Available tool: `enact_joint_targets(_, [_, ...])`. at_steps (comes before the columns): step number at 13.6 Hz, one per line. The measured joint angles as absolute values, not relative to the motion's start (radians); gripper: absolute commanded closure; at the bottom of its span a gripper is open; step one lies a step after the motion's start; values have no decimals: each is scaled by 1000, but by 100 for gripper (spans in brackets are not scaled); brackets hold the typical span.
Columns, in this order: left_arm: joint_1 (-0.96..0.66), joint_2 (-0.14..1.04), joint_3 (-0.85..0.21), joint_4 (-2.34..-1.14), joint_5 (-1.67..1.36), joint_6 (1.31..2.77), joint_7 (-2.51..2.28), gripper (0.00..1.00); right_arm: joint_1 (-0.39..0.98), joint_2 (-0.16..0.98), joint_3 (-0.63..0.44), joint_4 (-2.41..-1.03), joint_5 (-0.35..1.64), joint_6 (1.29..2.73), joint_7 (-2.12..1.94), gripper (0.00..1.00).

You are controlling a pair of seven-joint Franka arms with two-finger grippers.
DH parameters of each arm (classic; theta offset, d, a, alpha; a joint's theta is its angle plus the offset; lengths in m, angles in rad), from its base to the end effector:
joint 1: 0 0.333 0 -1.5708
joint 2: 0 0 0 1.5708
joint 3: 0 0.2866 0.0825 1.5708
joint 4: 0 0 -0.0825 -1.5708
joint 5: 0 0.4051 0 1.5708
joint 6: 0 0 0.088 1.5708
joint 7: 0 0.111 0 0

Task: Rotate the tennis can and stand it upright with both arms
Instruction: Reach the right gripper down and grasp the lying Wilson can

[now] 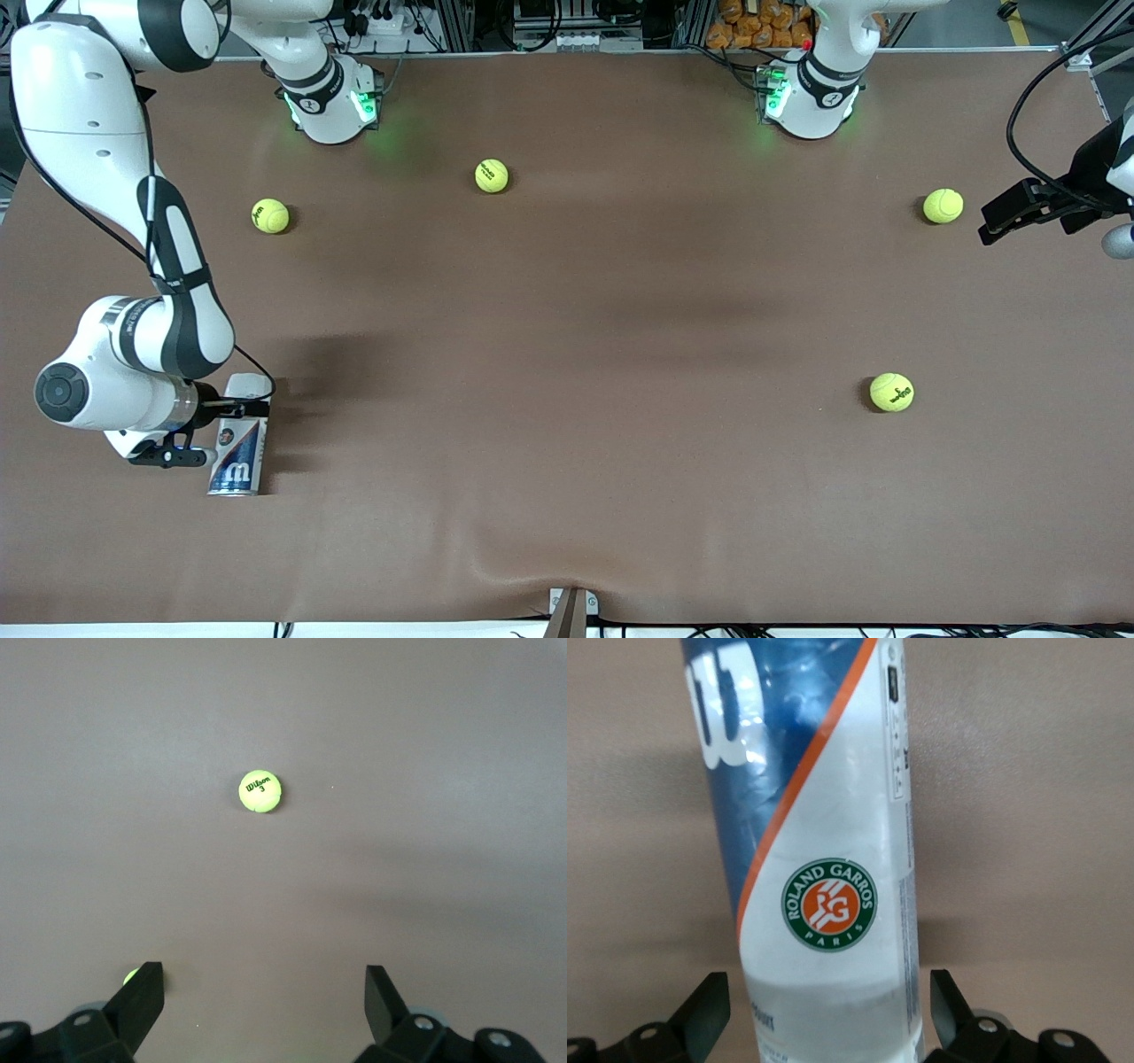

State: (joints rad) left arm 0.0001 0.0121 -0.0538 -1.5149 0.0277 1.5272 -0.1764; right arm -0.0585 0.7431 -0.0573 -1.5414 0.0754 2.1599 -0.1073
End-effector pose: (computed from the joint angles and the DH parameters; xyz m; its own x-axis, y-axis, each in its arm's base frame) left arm 0.5744 -0.0275 0.6078 0.9923 0.1235 0.0050 0.1236 -0.9920 -0.0266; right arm 0.6848 -0.0725 0.1650 0.9920 -0.0394 -0.1203 -0.0434 -0.9986 -0.0314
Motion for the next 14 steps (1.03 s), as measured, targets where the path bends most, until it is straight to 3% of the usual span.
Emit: enact_joint_targets(14, [1,12,-53,-1515,28,1527,-176,0,-65,774,-56,-1541,76,2263,-108,0])
